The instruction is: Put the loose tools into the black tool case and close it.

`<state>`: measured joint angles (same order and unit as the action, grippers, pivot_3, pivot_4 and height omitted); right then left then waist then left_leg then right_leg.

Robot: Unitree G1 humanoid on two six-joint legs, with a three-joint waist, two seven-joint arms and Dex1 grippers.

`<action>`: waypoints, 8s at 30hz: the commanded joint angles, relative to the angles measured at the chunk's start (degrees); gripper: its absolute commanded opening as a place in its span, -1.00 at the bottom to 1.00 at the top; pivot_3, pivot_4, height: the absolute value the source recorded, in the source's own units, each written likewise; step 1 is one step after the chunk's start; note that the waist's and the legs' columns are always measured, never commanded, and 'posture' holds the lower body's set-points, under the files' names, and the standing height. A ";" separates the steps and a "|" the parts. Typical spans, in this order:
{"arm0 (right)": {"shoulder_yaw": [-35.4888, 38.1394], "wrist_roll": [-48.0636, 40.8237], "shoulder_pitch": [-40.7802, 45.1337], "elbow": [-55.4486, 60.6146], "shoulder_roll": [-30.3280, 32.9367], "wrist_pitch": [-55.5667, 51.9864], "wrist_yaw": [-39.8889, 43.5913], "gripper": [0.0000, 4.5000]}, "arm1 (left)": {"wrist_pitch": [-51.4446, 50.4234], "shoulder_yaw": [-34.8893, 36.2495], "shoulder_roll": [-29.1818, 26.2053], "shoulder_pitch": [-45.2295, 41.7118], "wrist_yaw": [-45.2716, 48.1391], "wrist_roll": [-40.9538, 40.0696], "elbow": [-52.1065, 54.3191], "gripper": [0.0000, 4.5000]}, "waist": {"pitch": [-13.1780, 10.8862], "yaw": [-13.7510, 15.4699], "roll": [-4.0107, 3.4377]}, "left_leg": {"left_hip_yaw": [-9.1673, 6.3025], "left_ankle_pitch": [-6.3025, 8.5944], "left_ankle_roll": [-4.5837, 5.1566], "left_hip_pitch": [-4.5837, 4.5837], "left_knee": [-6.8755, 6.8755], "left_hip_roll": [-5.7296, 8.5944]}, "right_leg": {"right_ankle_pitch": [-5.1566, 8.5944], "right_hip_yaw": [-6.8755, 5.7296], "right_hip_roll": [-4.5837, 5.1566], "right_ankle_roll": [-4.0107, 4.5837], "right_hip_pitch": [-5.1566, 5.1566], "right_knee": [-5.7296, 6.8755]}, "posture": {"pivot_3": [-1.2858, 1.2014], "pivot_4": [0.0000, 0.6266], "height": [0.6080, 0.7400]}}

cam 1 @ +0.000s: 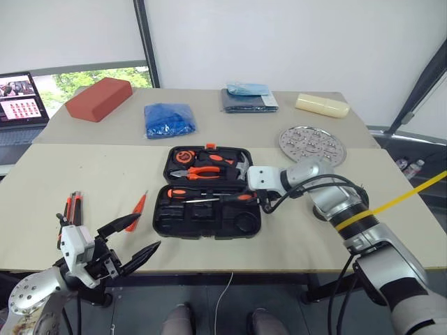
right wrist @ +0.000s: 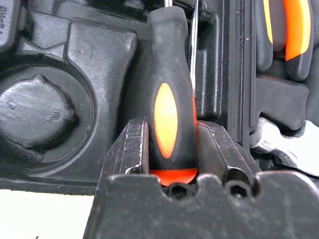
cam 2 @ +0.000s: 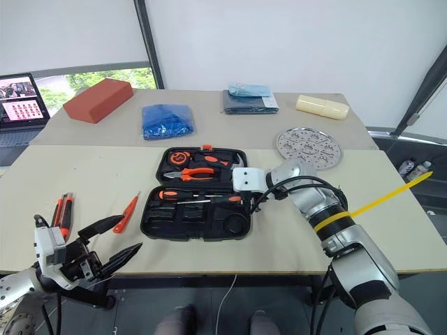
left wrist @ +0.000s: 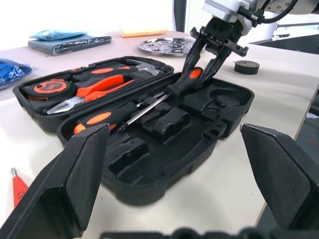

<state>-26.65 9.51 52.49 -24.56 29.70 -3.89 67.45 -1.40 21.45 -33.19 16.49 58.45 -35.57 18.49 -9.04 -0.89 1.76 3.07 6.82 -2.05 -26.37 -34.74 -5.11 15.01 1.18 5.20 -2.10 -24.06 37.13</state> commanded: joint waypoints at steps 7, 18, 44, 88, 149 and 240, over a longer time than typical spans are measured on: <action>10.13 -13.30 8.47 -13.22 -0.52 12.45 13.90 0.47 | 2.06 1.81 -0.43 -0.23 0.34 0.63 -1.19 1.00 | -0.01 0.00 -0.01 | 0.00 -0.02 0.01 0.00 -0.03 0.00 | -0.02 0.01 0.00 -0.03 0.03 0.00 | 0.03 -0.52 1.00; 11.94 -11.52 5.25 -22.29 -12.64 12.54 3.50 -0.99 | 2.14 2.04 0.88 0.88 -2.23 1.21 -0.52 1.00 | 0.00 0.00 -0.01 | 0.02 -0.04 -0.01 0.02 -0.01 -0.06 | -0.04 0.00 -0.04 0.00 0.02 0.06 | 0.03 -0.52 1.00; 11.82 -11.52 0.40 -17.49 -14.18 18.55 6.13 -0.87 | 0.45 7.67 4.77 7.77 -10.60 -1.72 2.15 1.00 | 0.12 -1.08 0.05 | 0.02 0.22 -0.51 0.87 0.04 -0.10 | 0.14 -0.05 0.01 0.39 0.81 0.01 | 0.03 -0.52 1.00; 30.91 -41.36 -28.55 25.42 2.58 4.41 9.92 0.98 | -49.44 -1.34 -16.25 -16.35 -39.02 -10.54 -3.33 1.00 | -0.01 0.06 0.32 | -0.03 0.32 -0.61 0.87 0.29 -0.01 | 0.10 -0.15 0.06 0.18 0.81 -0.22 | 0.03 -0.52 1.00; 35.75 -45.51 -39.88 41.69 13.09 -10.89 0.80 1.00 | 10.90 -41.91 -11.58 -61.68 24.29 42.54 -48.32 -0.79 | -0.05 0.79 0.29 | -0.22 -0.05 -0.04 0.34 -0.22 0.05 | -0.02 -0.15 -0.01 -0.27 0.79 -0.10 | 0.03 -0.52 1.00; 28.24 -43.21 -33.16 26.92 1.35 2.81 10.59 1.00 | -45.81 15.26 -5.44 -11.51 -52.30 -5.64 -4.01 0.99 | 0.02 1.39 0.50 | -0.31 0.25 -0.49 0.81 0.05 0.12 | 0.16 -0.32 0.13 -0.03 0.89 -0.06 | 0.03 -0.52 1.00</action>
<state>1.21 -32.68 18.70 -0.11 30.95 -0.51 78.41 -44.80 38.85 -36.89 7.01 7.44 -43.12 17.12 -9.03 0.50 2.27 2.71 7.07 -2.55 -25.56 -34.68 -5.05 15.16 0.85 5.23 -2.14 -23.16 37.11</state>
